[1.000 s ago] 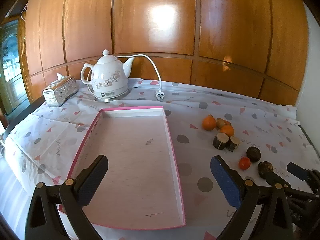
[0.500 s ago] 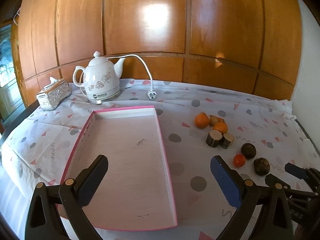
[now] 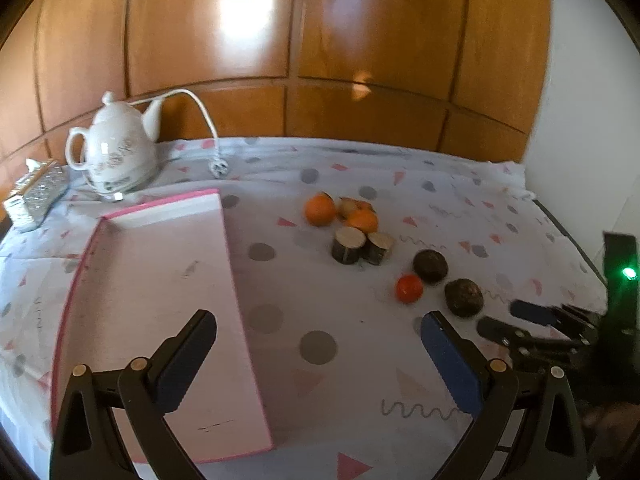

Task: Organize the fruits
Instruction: 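Close the right gripper around the dark brown round fruit and lift, then grasp the small red tomato with the left gripper while the right holds the dark fruit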

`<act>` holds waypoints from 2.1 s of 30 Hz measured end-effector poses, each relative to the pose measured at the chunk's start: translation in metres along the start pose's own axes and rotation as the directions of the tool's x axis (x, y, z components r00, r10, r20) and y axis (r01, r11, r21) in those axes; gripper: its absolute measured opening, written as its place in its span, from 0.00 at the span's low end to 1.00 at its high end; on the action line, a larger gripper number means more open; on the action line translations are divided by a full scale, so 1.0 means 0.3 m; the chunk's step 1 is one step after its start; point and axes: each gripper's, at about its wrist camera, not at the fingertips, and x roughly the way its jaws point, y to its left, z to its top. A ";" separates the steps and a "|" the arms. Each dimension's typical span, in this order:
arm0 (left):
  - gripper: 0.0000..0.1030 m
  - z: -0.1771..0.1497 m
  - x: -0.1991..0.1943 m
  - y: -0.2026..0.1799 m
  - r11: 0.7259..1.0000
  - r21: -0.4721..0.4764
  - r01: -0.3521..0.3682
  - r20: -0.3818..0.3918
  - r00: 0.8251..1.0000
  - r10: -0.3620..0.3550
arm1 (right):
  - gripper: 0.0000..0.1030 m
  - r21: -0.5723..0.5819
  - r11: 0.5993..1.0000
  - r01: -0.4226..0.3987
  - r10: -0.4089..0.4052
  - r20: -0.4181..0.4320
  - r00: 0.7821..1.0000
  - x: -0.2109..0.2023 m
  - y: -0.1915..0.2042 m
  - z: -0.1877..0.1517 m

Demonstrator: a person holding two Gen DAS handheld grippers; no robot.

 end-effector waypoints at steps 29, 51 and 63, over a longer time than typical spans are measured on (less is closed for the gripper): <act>0.56 0.049 0.363 -0.211 0.987 0.089 0.133 -0.252 0.962 -0.107 | 0.49 0.015 1.000 -0.008 0.009 -0.060 0.998 0.163 -0.108 0.088; 0.27 0.031 0.397 -0.181 0.997 0.060 0.055 -0.214 0.976 -0.041 | 0.50 -0.006 1.000 0.006 -0.006 -0.029 1.000 0.166 -0.101 0.073; 0.27 0.021 0.319 -0.093 1.000 0.001 -0.015 -0.177 0.984 0.015 | 0.50 -0.015 1.000 0.027 -0.027 0.001 1.000 0.164 -0.091 0.062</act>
